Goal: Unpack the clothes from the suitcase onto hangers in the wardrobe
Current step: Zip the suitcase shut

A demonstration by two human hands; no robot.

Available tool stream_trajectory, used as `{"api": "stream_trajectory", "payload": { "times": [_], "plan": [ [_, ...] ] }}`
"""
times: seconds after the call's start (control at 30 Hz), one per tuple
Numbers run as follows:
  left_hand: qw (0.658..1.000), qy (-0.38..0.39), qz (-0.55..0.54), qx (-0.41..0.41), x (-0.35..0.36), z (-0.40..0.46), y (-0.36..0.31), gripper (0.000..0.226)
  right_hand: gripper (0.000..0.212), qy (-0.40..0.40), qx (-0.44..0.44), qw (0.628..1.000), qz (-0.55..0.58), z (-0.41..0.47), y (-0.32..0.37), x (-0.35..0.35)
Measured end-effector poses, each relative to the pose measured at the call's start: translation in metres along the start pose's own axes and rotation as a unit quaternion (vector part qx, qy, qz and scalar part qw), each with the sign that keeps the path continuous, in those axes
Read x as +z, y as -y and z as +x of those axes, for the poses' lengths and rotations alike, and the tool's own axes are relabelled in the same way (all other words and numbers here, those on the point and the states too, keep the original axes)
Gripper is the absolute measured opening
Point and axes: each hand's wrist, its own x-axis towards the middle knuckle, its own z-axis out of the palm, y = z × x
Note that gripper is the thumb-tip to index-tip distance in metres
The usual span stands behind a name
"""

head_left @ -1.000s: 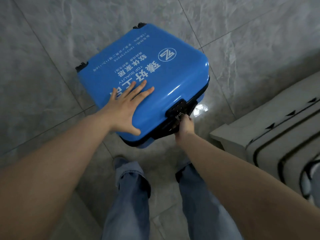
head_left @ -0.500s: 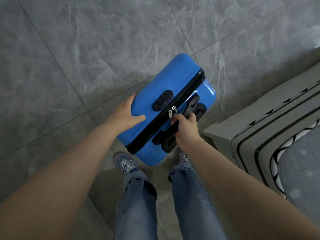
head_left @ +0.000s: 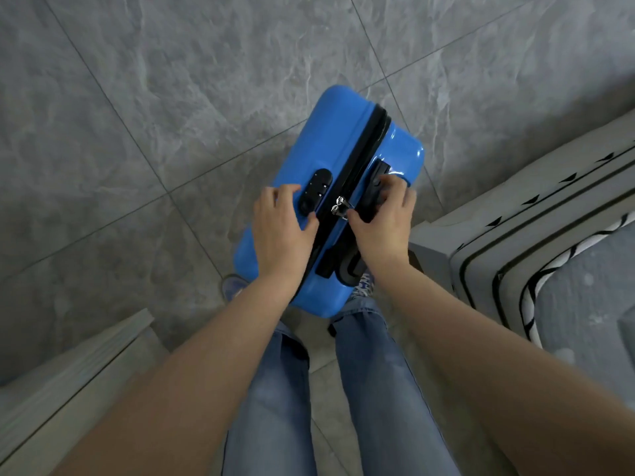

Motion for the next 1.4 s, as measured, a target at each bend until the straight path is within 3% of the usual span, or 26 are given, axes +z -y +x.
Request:
{"api": "stream_trajectory", "payload": {
  "times": [0.1, 0.2, 0.33, 0.47, 0.6, 0.8, 1.0, 1.1, 1.4],
  "plan": [
    [0.987, -0.011, -0.115, -0.110, 0.012, 0.007, -0.016, 0.032, 0.038, -0.003, -0.149, 0.973, -0.175, 0.008, 0.004, 0.000],
    [0.963, -0.035, -0.174, -0.202, 0.017, 0.014, -0.015, 0.026, 0.018, 0.023, -0.149, 0.961, -0.231, 0.017, 0.006, 0.000],
    [0.929, -0.018, -0.231, -0.289, 0.015, 0.019, -0.003, 0.021, 0.017, 0.069, -0.160, 0.943, -0.283, 0.024, 0.014, 0.000],
    [0.850, 0.040, -0.367, -0.375, 0.007, 0.026, 0.008, 0.027, 0.017, 0.114, -0.183, 0.923, -0.320, 0.028, 0.020, 0.000],
    [0.834, 0.085, -0.393, -0.378, -0.002, 0.029, 0.012, 0.028, 0.007, 0.129, -0.211, 0.911, -0.331, 0.031, 0.020, 0.000],
    [0.815, 0.080, -0.413, -0.398, -0.009, 0.029, 0.010, 0.025, 0.013, 0.129, -0.229, 0.918, -0.299, 0.027, 0.022, -0.001],
    [0.833, 0.180, -0.309, -0.423, -0.008, 0.031, -0.001, 0.033, 0.018, 0.118, -0.200, 0.955, -0.184, 0.025, 0.034, 0.003],
    [0.820, 0.175, -0.348, -0.419, -0.008, 0.028, -0.003, 0.029, 0.016, 0.090, -0.165, 0.972, -0.139, 0.024, 0.037, 0.004],
    [0.811, 0.156, -0.391, -0.406, -0.007, 0.025, 0.004, 0.024, 0.005, 0.069, -0.181, 0.979, -0.069, 0.014, 0.035, 0.010]
  ]
}}
